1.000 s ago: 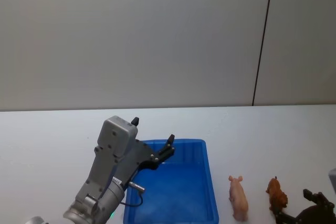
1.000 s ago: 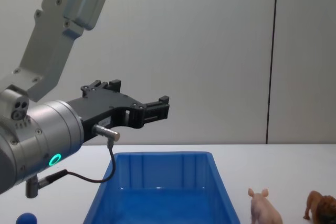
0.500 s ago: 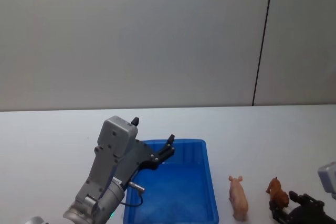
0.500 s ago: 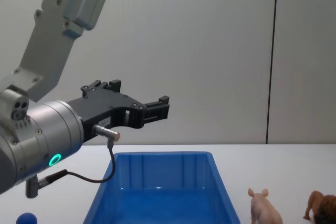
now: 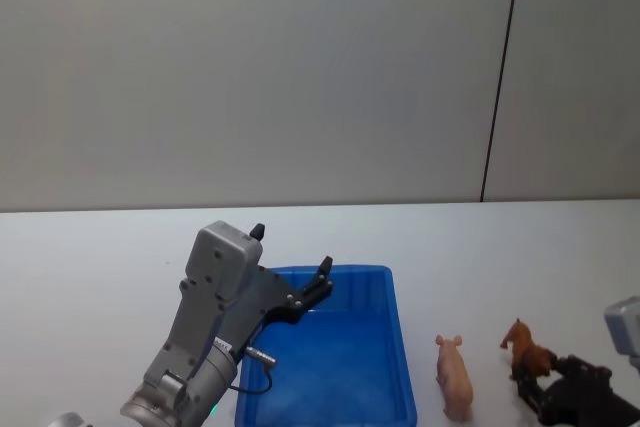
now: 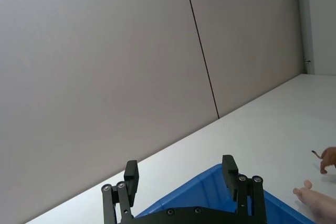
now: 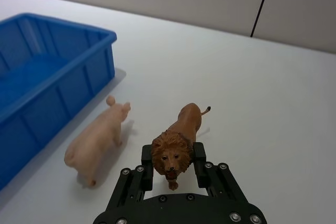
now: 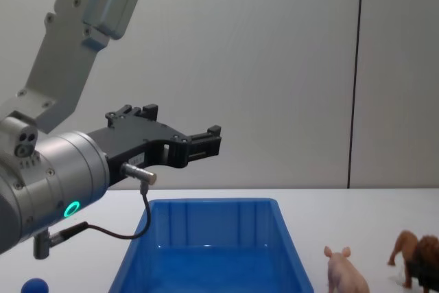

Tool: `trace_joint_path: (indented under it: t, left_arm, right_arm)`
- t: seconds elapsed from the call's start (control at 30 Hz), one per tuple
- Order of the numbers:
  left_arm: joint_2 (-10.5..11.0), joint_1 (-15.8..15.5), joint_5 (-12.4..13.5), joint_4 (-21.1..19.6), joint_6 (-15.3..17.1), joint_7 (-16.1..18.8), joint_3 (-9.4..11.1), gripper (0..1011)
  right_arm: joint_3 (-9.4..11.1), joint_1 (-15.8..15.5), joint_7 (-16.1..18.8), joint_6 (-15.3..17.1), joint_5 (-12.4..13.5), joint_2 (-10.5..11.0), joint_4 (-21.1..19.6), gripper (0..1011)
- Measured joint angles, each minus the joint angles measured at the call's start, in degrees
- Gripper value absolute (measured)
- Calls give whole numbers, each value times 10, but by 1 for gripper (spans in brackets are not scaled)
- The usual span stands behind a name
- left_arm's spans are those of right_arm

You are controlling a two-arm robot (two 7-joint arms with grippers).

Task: Pick up the two dolls from the table and place them into the box.

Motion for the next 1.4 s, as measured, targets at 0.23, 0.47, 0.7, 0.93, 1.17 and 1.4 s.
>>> trace_joint_path:
  t: [0.23,0.47,0.7,0.93,1.17,1.4]
  left_arm:
    - [0,0,0,0,0,0,0,1002]
    - [0,0,0,0,0,0,0,1001]
    - [0,0,0,0,0,0,0,1001]
    - [0,0,0,0,0,0,0,1001]
    - [0,0,0,0,0,0,0,1001]
    - [0,0,0,0,0,0,0,1001]
  right_arm:
    - [2,4,-1,-21,-2,0,-15,430]
    - [5,18,21,-32,6,-1,-45,430]
    - [2,36,53,-28,15,-9,-65,430]
    - [-9,58,93,-8,21,-23,-73,430]
    - [-32,83,132,23,13,-49,-63,430]
    - [-59,103,164,46,-6,-76,-38,515]
